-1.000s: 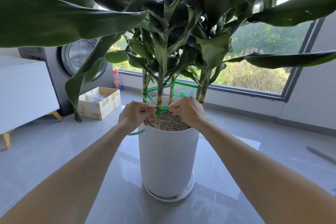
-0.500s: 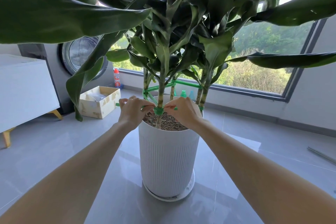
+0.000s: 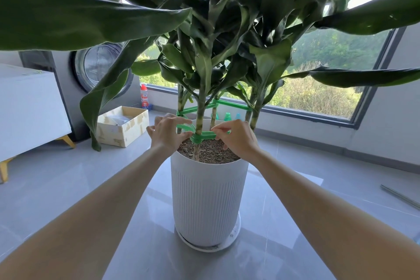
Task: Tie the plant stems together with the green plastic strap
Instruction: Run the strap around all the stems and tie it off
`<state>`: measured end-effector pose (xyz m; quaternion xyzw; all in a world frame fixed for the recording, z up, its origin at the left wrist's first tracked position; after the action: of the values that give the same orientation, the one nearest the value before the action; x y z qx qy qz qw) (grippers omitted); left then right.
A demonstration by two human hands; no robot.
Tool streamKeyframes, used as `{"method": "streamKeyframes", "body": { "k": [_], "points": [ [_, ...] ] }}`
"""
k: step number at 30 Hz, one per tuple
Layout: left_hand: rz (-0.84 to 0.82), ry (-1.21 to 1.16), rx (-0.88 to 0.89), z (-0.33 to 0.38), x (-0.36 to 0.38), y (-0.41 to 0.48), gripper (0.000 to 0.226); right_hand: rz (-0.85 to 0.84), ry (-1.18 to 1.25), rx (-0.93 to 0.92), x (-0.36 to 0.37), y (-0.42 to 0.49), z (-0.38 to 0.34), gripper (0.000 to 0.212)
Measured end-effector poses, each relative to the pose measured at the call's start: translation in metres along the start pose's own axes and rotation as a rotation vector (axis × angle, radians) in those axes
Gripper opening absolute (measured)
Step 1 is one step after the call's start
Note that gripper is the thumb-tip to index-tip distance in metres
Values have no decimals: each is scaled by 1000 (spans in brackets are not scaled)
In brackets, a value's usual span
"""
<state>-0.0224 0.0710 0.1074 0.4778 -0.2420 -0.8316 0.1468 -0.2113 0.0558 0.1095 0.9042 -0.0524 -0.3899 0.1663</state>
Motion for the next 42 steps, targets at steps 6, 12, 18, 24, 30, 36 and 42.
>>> {"method": "streamKeyframes", "body": {
  "k": [6,12,18,24,30,36,42],
  "points": [
    [-68,-65,-118,-5,9,-8,22,66,57,65,-14,-1,13,18],
    [-94,-225,-91,6,19,-4,18,115,68,110,-23,-1,24,18],
    [-148,-267,-96,6,32,1,30,134,76,131,-28,-2,32,17],
    [-186,-372,-52,18,32,1,37,159,75,152,-33,-1,38,16],
    [-223,-390,-69,20,38,4,40,200,70,155,-39,-2,43,17],
    [-169,-339,-98,10,36,0,38,184,-29,22,-33,1,27,19],
    [-53,-351,-92,3,14,-5,18,64,-130,-154,-2,6,-12,31]
  ]
}}
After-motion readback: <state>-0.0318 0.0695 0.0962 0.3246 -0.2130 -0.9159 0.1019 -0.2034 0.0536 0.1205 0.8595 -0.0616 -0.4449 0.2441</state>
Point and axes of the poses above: each hand's wrist, its own y-axis towards the middle knuckle, its own x-axis out of the palm, z = x × y, the point moved 9 cm from there along y, towards the middle knuckle, and after that the axes turned 11 degrees about x, right-handed, at the moved point
